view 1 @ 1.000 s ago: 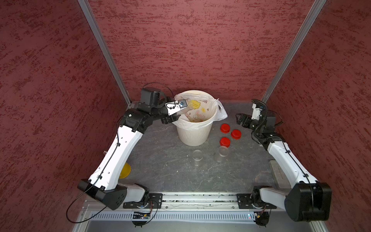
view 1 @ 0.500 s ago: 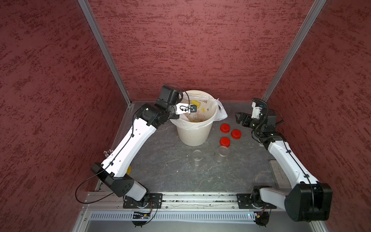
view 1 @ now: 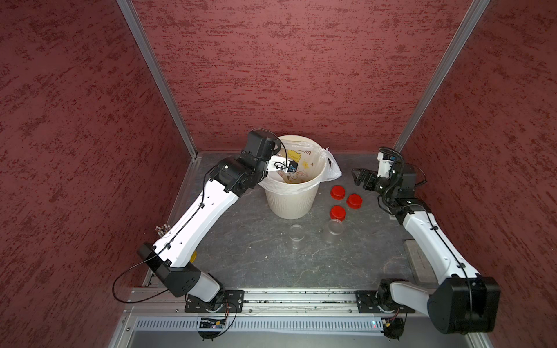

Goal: Empty moldy tea leaves from jars
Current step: Pour the moldy tea leaves from the jar into the trash bin.

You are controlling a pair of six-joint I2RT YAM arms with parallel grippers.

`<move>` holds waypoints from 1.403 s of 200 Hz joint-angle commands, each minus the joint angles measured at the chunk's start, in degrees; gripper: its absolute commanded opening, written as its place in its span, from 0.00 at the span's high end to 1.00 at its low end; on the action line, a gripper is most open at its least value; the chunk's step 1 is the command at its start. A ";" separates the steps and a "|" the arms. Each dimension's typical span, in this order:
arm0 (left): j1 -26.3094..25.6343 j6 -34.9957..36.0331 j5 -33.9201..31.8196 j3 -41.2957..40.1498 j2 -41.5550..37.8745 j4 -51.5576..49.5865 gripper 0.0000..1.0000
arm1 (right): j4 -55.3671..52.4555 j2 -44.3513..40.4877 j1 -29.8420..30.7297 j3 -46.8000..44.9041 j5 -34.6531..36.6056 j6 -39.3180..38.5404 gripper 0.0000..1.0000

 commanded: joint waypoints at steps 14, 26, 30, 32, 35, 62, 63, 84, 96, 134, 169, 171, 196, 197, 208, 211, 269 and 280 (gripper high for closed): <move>-0.65 2.55 -2.68 -2.30 -0.08 2.71 0.36 | 1.42 -1.62 0.06 1.77 -1.20 0.23 0.01; -1.60 2.40 -3.95 -1.38 0.42 2.07 0.36 | 1.36 -1.63 0.07 1.77 -1.51 0.26 0.01; -2.28 1.94 -4.24 -0.70 0.68 1.53 0.35 | 1.36 -1.69 0.06 1.85 -1.66 0.26 0.01; -2.68 1.78 -4.34 -0.34 0.70 1.44 0.35 | 1.27 -1.71 0.08 1.86 -1.76 0.26 0.01; -3.20 1.73 -4.35 0.04 0.77 1.42 0.36 | 1.28 -1.71 0.02 1.95 -1.77 0.24 0.01; -2.75 1.60 -4.06 1.60 1.58 0.71 0.35 | 1.38 -2.07 0.03 1.82 -1.97 0.34 0.01; -2.62 1.55 -4.05 1.52 1.55 0.68 0.35 | 1.35 -2.07 0.01 1.80 -1.98 0.34 0.01; -0.62 0.98 -3.78 -1.41 1.35 0.93 0.35 | 1.42 -2.24 0.04 1.69 -2.03 0.35 0.01; -0.22 0.99 -3.83 -2.82 1.09 1.23 0.35 | 1.56 -2.16 0.00 1.60 -2.18 0.35 0.01; -1.74 1.83 -4.13 2.21 2.79 0.32 0.35 | 1.25 -1.71 0.06 2.39 -2.57 0.40 0.01; -1.48 1.41 -4.04 -0.60 2.23 0.58 0.35 | 1.27 -2.24 0.06 2.13 -2.44 0.43 0.01; -1.34 1.30 -4.05 -0.93 2.16 0.56 0.35 | 1.29 -2.24 0.01 2.06 -2.42 0.43 0.01; -0.75 1.09 -3.89 -1.44 2.40 0.14 0.35 | 1.32 -1.74 0.04 2.38 -3.19 0.26 0.01; -0.78 1.11 -3.93 -1.27 2.45 0.09 0.35 | 1.28 -1.73 0.01 2.38 -3.30 0.30 0.01; -1.32 1.51 -3.99 1.71 3.15 -0.35 0.35 | 1.39 -1.55 0.07 2.61 -3.96 0.19 0.01; -1.56 1.65 -4.01 2.44 3.31 -0.40 0.35 | 1.34 -1.54 0.08 2.64 -4.05 0.17 0.01; -0.42 0.70 -3.69 -1.36 2.53 -0.91 0.35 | 1.44 -2.24 0.04 2.04 -3.86 0.17 0.01; -0.44 0.75 -3.87 0.49 2.96 -1.67 0.35 | 1.36 -2.07 0.07 2.25 -4.01 0.17 0.01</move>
